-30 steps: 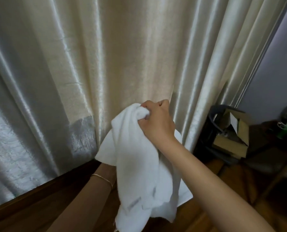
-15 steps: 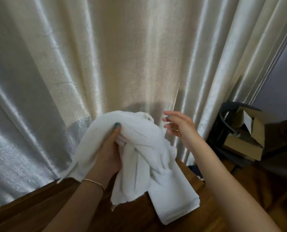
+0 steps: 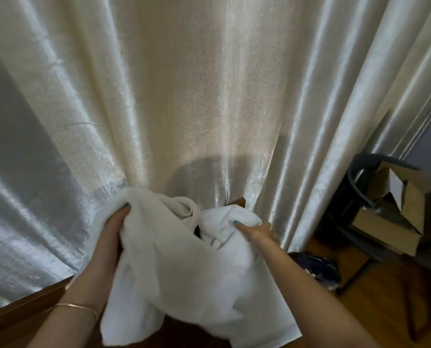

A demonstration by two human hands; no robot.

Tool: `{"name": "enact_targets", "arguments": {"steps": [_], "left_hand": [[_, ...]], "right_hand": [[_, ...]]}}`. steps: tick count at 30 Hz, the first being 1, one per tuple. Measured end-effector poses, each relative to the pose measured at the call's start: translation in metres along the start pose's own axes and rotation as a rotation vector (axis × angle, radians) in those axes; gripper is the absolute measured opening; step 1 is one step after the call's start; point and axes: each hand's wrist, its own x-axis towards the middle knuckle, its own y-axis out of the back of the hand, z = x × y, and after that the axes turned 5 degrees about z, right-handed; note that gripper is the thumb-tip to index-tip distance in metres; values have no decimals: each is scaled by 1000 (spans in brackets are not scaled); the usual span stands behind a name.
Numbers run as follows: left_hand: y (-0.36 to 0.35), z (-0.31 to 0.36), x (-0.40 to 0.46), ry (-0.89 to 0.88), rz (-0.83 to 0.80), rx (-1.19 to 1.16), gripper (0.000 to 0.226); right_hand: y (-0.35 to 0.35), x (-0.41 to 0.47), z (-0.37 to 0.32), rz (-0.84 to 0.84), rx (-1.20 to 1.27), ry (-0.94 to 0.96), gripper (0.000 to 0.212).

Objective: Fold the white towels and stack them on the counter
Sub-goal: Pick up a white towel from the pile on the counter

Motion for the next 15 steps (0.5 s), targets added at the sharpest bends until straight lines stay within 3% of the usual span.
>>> {"name": "enact_targets", "arguments": {"steps": [1,2,5,7,10,12,15], "left_hand": [[12,-3,7,5,16,-1,72],[18,-1,5,23,22,-3,73],[13,11,-12,71,-74,-105,34],[0,17,-27,100,-81,-91,31],[-5,30,-36,95,-55,-76,27],[-1,35,-37,43,-66,-66,25],[1,42,-47,38,-43,-82,30]], "right_hand": [[3,-17,-9,-2,-76,27,136],[4,-25,-14,-1,-146,34,129],[6,-27,-21,-56,-272,41,106],[15,-33,-25,-153,-279,96,85],[47,-54,-39,-49,-14,350,51],[85,-85,-56,-48,170,563,47],[136,-140,-83,-175,370,854,51]]}}
